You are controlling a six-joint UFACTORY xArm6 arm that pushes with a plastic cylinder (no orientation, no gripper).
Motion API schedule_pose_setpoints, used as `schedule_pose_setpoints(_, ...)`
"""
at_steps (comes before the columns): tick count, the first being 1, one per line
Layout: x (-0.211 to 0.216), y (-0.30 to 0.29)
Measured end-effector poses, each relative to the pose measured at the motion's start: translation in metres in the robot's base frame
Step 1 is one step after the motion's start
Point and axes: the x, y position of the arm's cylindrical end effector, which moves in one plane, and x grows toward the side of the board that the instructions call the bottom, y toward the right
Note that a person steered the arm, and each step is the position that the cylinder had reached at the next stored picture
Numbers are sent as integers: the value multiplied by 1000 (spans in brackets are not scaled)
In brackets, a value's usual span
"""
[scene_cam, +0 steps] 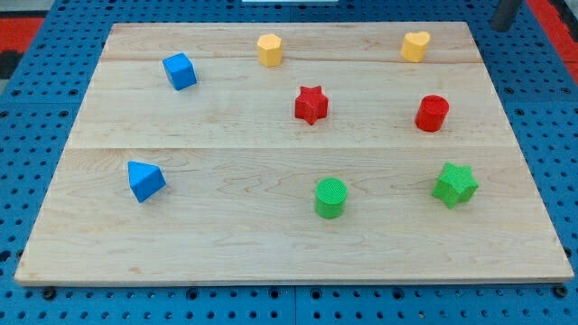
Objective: Move the red star into the right of the blue cube
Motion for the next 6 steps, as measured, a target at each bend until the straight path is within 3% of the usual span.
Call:
schedule_pose_setpoints(1,12,-11)
schedule_pose_setpoints(2,61,-41)
schedule_pose_setpoints(4,118,-196)
schedule_pose_setpoints(5,180,-252)
schedule_pose_setpoints(6,178,-319)
